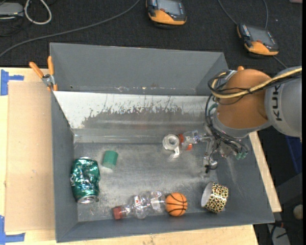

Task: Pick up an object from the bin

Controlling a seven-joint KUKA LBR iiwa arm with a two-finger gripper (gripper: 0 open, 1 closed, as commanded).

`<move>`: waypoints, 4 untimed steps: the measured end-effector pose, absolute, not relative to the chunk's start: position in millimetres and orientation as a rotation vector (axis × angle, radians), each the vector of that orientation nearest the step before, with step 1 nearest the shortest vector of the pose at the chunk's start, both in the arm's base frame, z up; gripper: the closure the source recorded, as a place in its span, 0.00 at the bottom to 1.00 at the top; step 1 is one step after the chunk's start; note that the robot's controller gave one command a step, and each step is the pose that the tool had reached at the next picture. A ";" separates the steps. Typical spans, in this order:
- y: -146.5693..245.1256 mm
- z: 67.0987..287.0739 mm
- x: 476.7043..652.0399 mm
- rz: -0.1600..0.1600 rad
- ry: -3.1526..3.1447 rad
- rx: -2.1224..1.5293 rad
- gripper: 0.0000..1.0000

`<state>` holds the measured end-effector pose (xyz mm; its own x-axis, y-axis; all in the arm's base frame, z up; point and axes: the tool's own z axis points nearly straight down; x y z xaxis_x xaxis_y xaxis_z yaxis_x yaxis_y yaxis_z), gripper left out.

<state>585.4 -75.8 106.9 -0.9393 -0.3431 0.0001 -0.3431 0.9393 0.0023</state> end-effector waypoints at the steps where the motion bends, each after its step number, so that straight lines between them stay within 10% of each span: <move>1: -90.0 82.8 572.5 -0.003 -3.042 0.779 0.00; 2: -111.6 80.9 596.0 -0.005 -3.066 0.689 0.00; 3: -41.4 75.0 576.8 -0.006 -3.107 0.446 0.00; 4: -29.2 73.1 571.4 -0.004 -3.064 0.702 1.00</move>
Offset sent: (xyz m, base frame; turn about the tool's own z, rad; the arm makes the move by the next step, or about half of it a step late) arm 0.0324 -0.0545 -0.0273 0.1970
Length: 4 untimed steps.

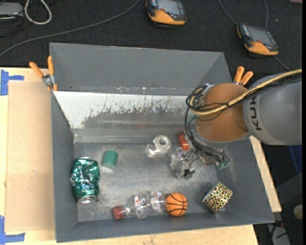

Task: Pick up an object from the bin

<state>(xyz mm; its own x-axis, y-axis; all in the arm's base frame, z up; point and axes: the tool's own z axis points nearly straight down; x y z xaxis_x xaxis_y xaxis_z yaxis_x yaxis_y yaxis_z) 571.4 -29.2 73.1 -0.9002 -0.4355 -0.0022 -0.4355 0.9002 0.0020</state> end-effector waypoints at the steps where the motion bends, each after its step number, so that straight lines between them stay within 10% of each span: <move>1: -38.9 72.6 570.0 0.003 3.073 -0.634 1.00; 2: -51.1 69.4 499.6 0.007 2.952 -1.076 0.00; 4: -34.6 76.0 499.3 0.007 2.701 -1.598 0.00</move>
Offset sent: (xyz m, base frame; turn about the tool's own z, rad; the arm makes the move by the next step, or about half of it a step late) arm -0.0696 -0.0222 -0.0031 -0.2502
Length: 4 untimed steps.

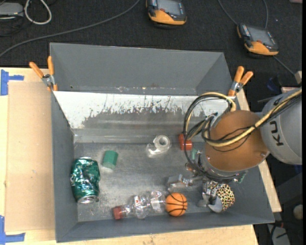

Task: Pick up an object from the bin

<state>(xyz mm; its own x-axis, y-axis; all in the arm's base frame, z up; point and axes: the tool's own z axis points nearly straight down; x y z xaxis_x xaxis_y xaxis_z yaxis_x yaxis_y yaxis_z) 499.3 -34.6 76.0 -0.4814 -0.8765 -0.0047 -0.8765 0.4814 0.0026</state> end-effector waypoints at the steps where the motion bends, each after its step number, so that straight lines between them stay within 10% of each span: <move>1: -42.3 70.0 516.8 0.006 2.237 -2.197 1.00; 4: 16.7 76.4 501.8 -0.034 1.854 -2.484 1.00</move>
Offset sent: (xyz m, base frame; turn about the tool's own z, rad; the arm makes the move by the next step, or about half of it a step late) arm 0.0000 0.0000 0.0000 0.0000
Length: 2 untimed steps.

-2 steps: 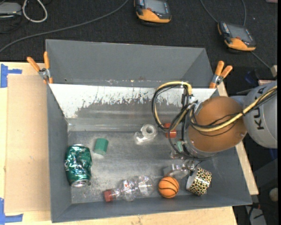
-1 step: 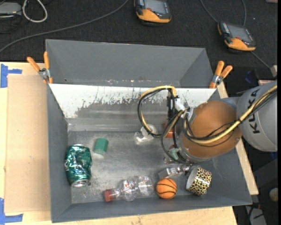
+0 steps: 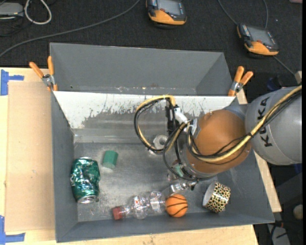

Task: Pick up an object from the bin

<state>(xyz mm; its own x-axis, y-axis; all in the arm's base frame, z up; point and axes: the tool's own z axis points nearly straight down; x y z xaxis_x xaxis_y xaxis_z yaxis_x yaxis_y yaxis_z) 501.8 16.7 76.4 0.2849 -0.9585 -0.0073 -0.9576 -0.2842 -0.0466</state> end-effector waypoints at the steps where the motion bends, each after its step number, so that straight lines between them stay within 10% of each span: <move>1: -9.8 73.4 510.6 -0.034 1.806 -2.514 1.00; 2: -58.1 70.6 529.0 -0.036 1.689 -2.593 1.00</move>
Offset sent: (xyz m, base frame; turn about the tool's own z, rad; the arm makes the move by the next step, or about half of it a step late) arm 0.0259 -0.0732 -0.0064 -0.1352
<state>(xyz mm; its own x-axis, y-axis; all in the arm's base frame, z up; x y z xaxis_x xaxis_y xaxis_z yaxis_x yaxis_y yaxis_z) 529.0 -58.1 70.6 0.4042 -0.9146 -0.0062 -0.9135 -0.4034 -0.0523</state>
